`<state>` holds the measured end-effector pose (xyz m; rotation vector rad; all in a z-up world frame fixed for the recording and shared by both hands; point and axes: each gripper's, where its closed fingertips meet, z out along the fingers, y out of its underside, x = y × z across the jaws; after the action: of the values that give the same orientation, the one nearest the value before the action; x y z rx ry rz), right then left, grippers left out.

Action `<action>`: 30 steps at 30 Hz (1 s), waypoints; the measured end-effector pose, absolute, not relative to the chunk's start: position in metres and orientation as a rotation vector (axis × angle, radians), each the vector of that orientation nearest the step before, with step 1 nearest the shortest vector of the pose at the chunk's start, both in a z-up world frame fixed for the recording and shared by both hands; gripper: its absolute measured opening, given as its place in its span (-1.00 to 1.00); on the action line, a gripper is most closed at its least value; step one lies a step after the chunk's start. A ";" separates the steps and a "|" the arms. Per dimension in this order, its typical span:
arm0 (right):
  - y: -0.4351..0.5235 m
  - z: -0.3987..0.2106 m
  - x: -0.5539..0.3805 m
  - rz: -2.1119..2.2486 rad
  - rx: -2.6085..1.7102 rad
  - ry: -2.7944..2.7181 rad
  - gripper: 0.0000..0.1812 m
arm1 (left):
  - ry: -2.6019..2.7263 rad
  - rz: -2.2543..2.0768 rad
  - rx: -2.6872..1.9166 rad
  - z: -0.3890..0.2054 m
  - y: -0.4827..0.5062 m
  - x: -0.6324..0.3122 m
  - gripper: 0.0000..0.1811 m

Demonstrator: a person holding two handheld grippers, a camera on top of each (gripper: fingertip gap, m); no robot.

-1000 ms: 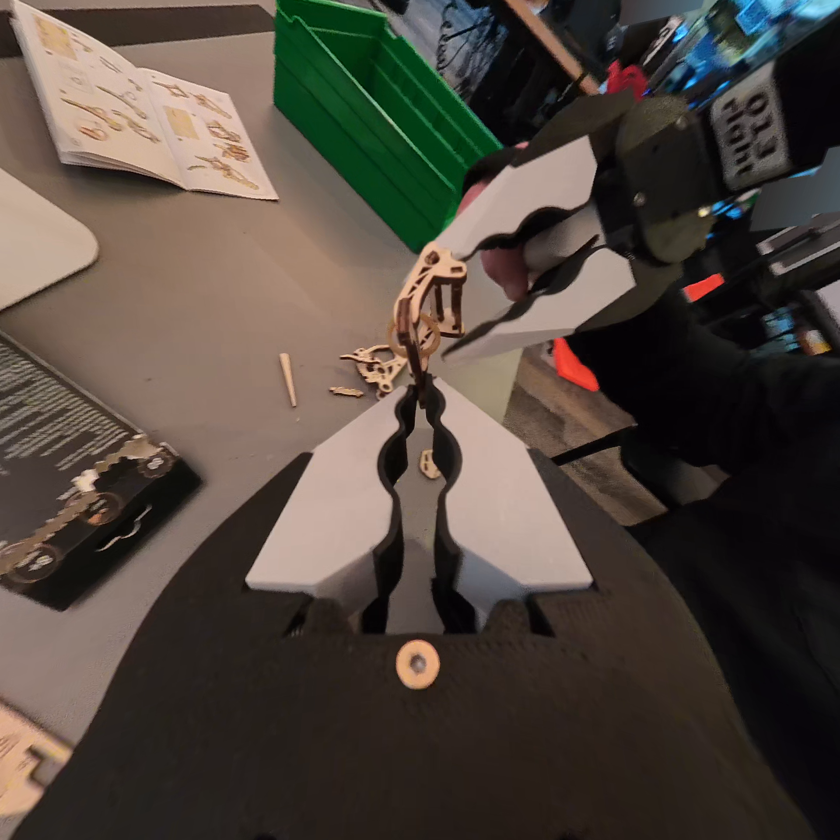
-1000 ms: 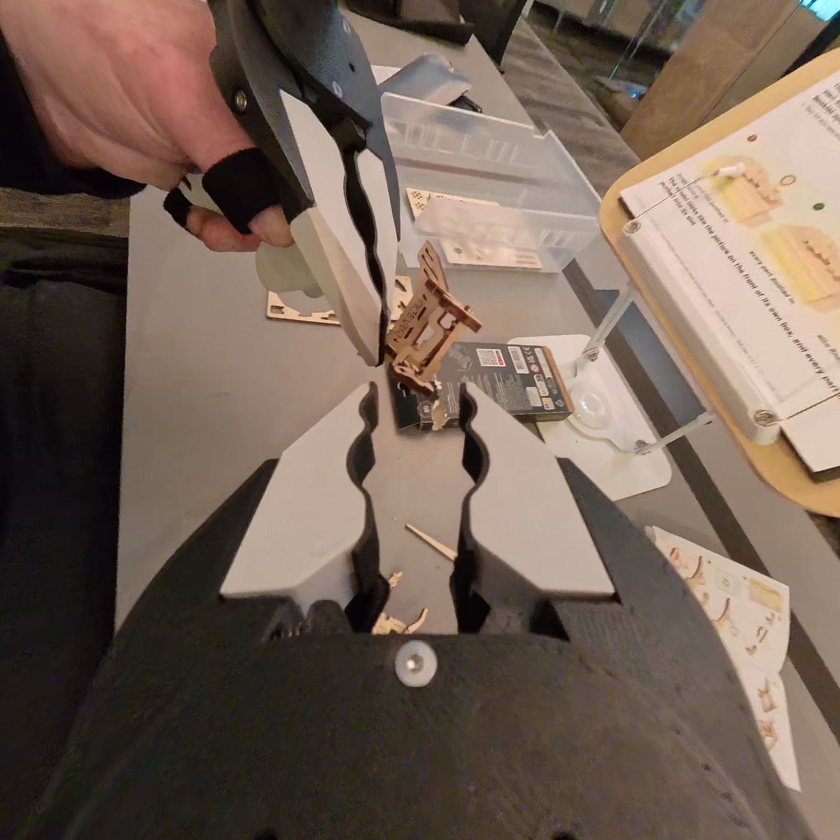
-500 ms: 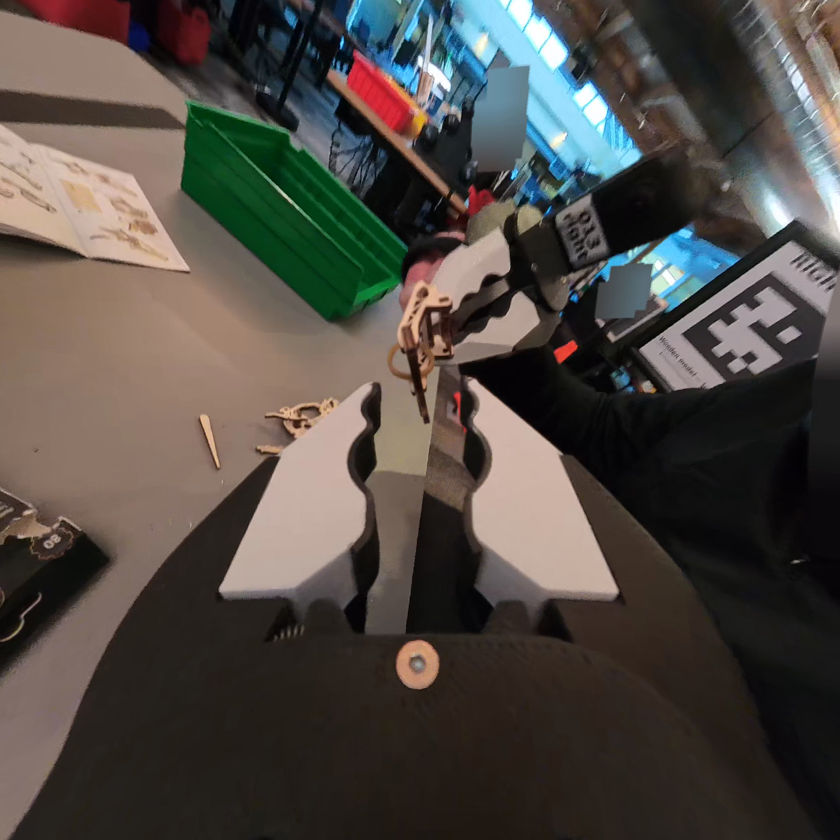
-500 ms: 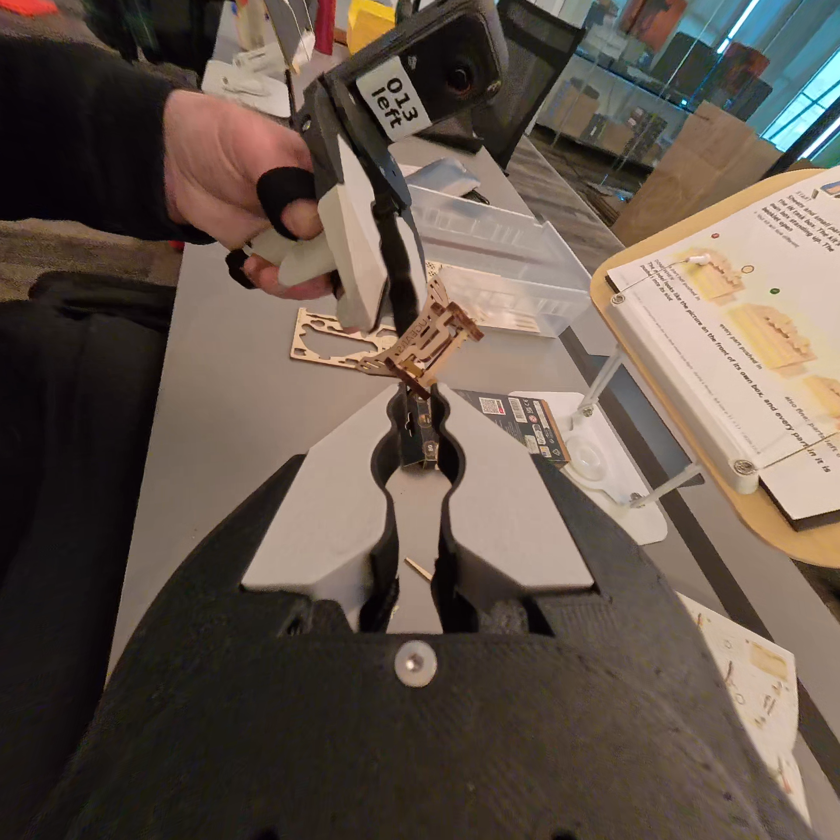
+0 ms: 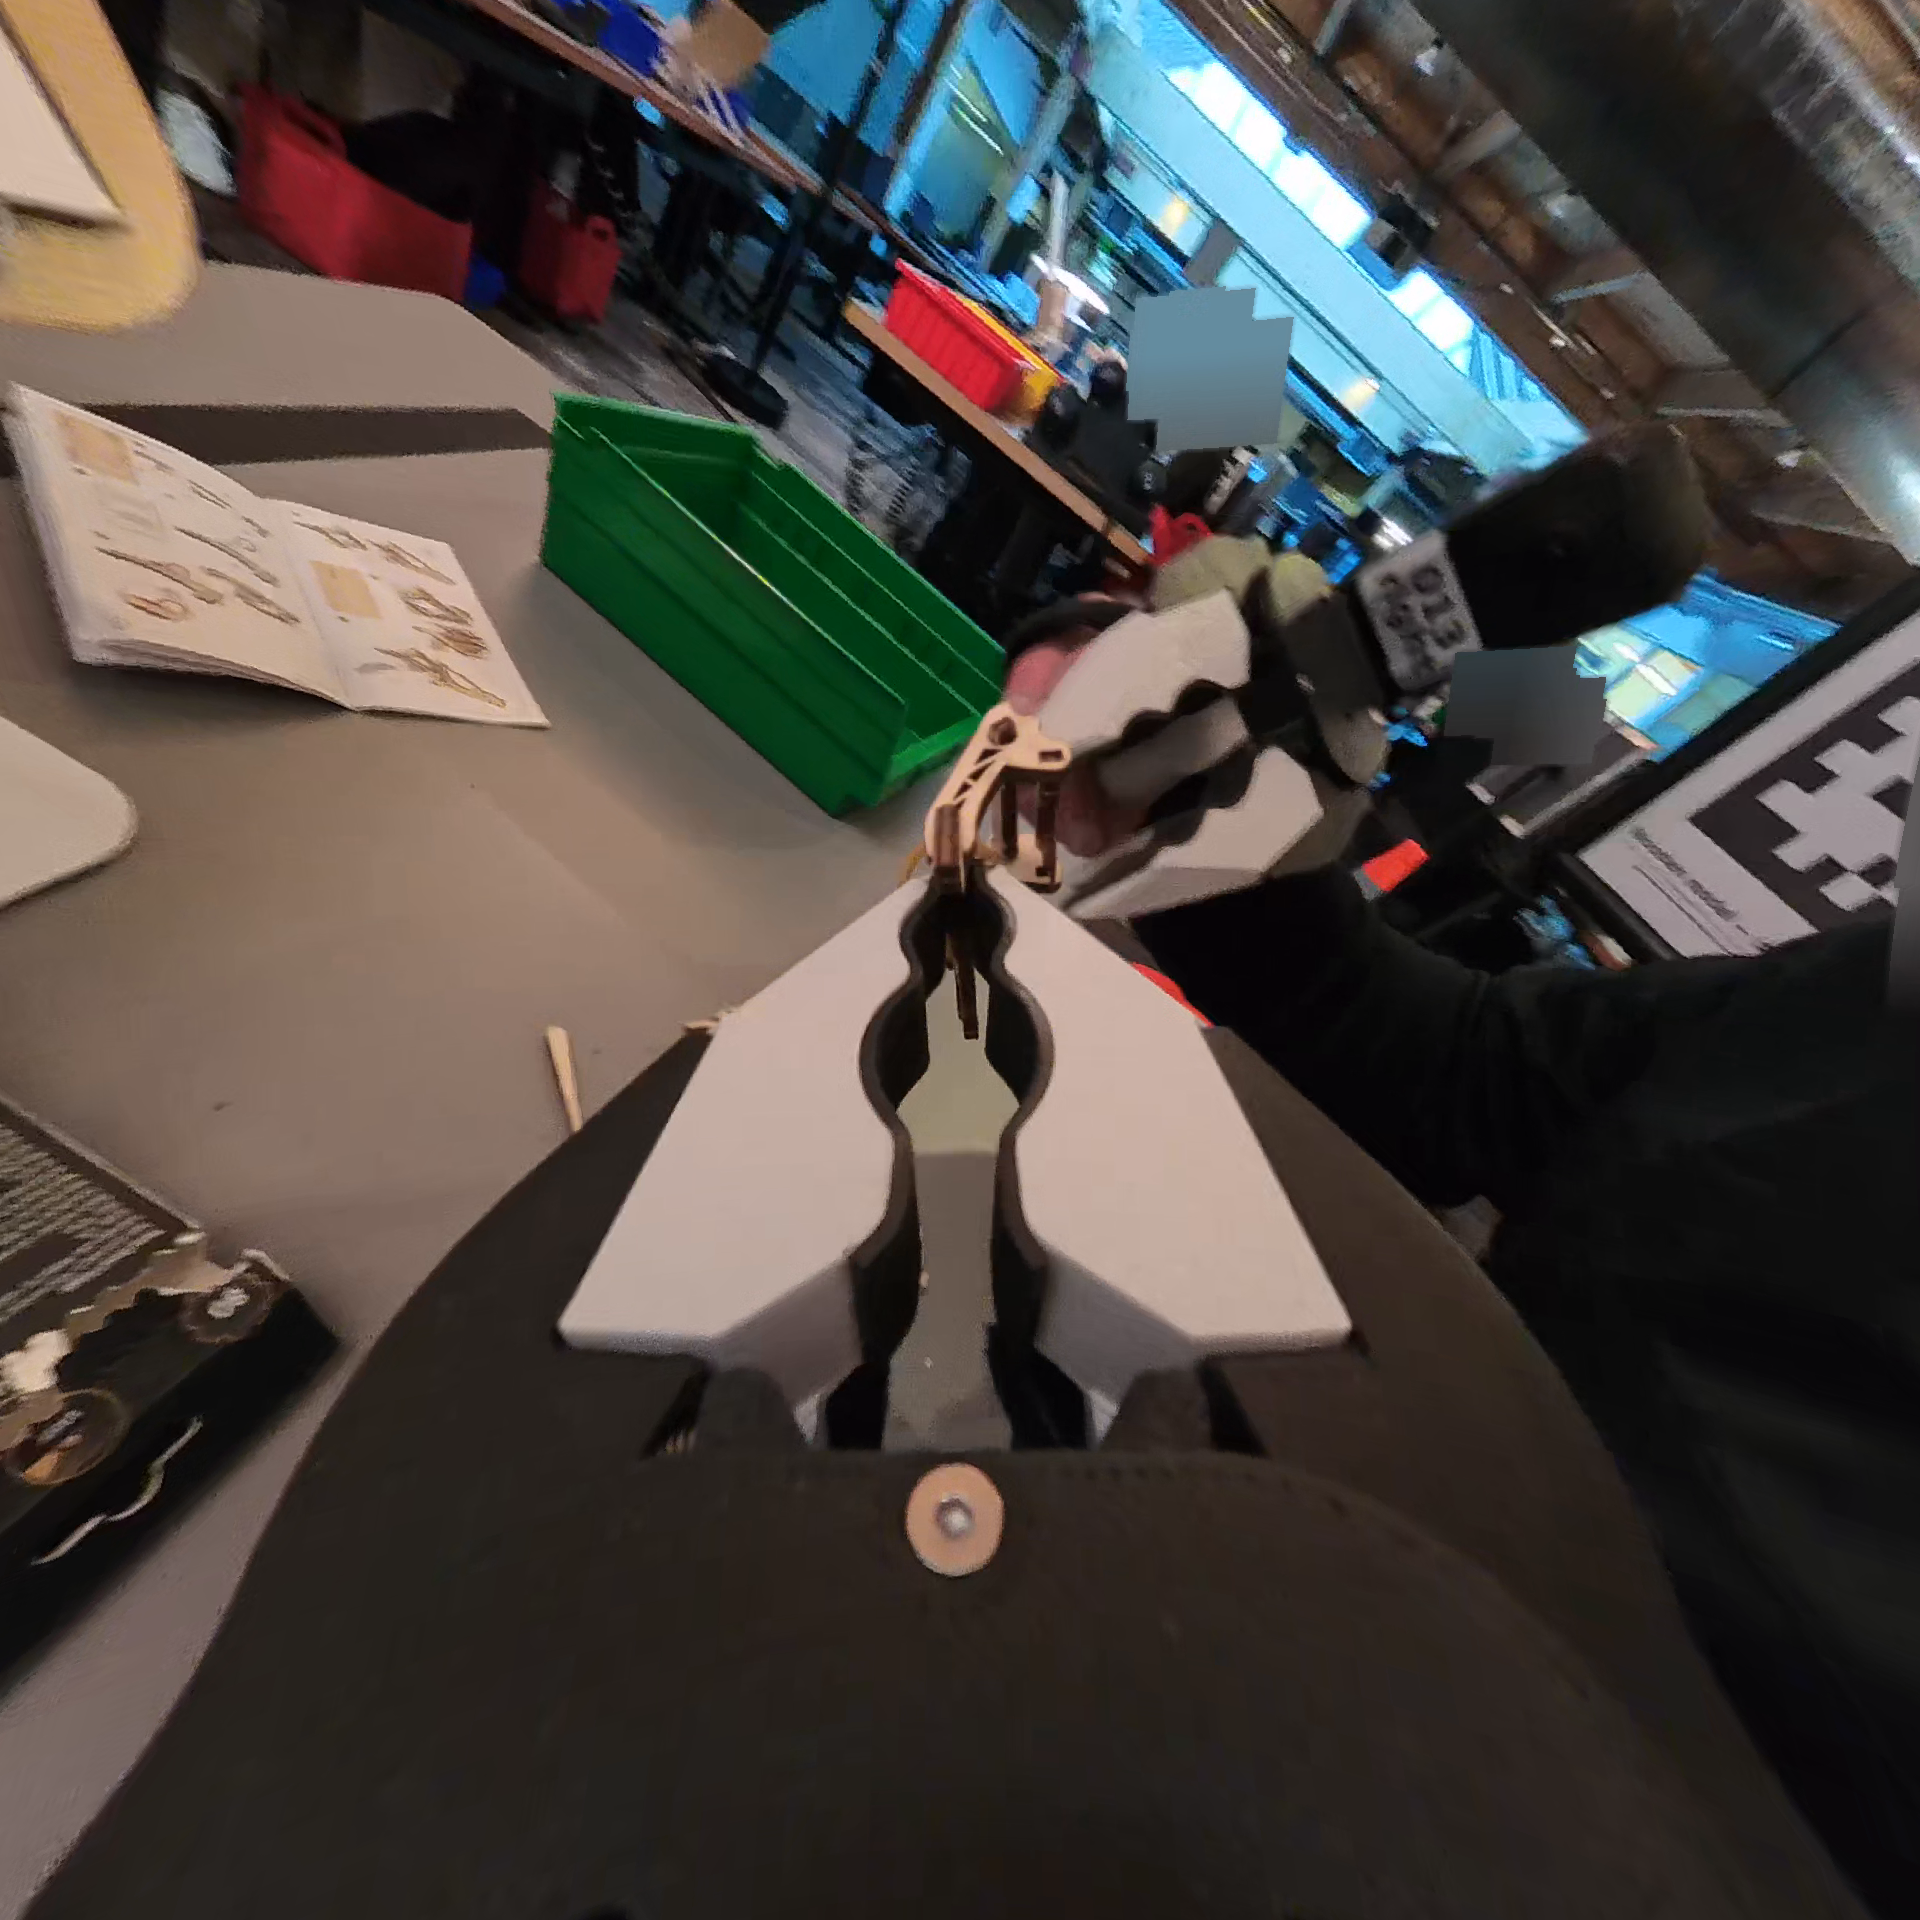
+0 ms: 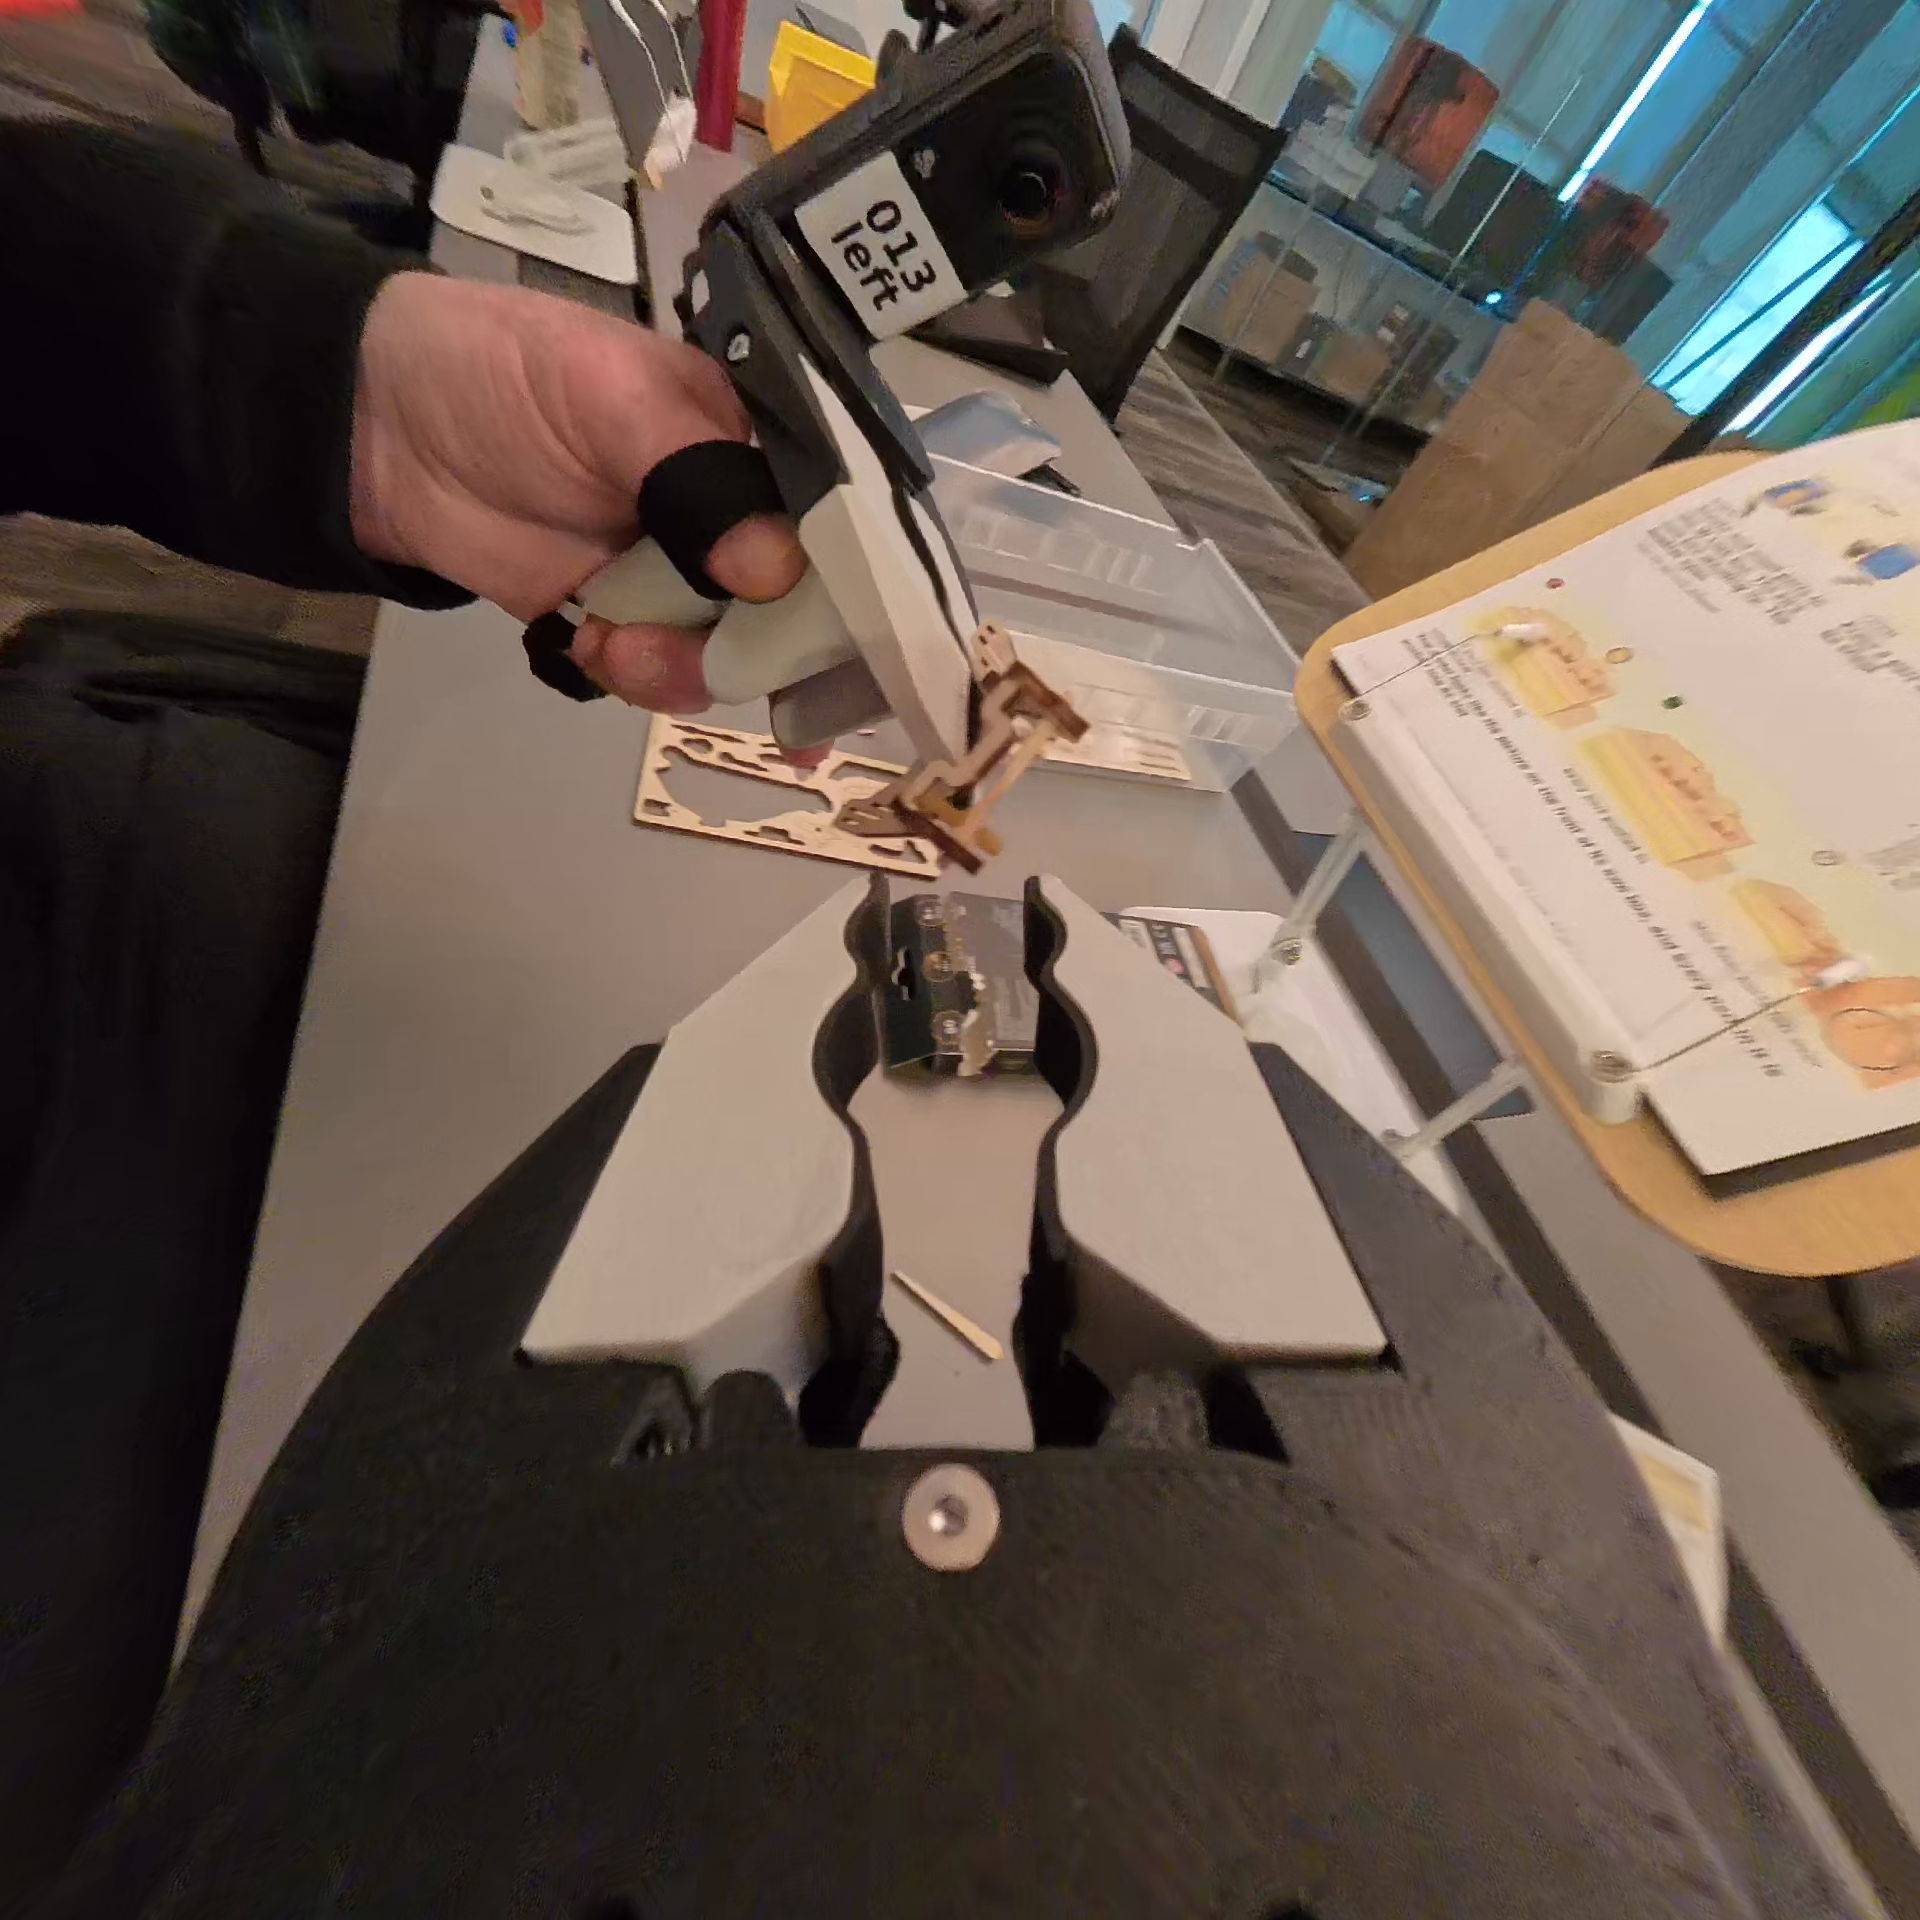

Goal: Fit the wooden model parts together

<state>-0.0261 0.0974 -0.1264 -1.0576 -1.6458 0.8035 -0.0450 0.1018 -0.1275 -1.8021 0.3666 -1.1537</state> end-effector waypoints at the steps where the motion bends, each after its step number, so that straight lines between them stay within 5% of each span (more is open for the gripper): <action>1: 0.096 -0.124 -0.025 0.772 -1.042 -1.651 -0.76 | 0.358 -1.128 -1.799 -0.125 0.104 -0.047 -0.99; 6: 0.097 -0.120 -0.031 0.651 -1.067 -1.623 -0.67 | 0.397 -1.059 -1.833 -0.126 0.105 -0.038 -0.99; 14: 0.101 -0.112 -0.028 0.887 -1.194 -1.535 -0.90 | 0.474 -0.826 -1.899 -0.130 0.107 -0.033 -0.99; 30: 0.116 -0.117 -0.023 1.098 -1.361 -1.455 -0.93 | 0.569 -0.575 -2.002 -0.130 0.118 -0.027 -0.98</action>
<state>-0.0234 0.1165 -0.1174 -1.3606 -1.4552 1.0977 -0.0275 0.1183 -0.1297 -2.0024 0.5695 -0.5751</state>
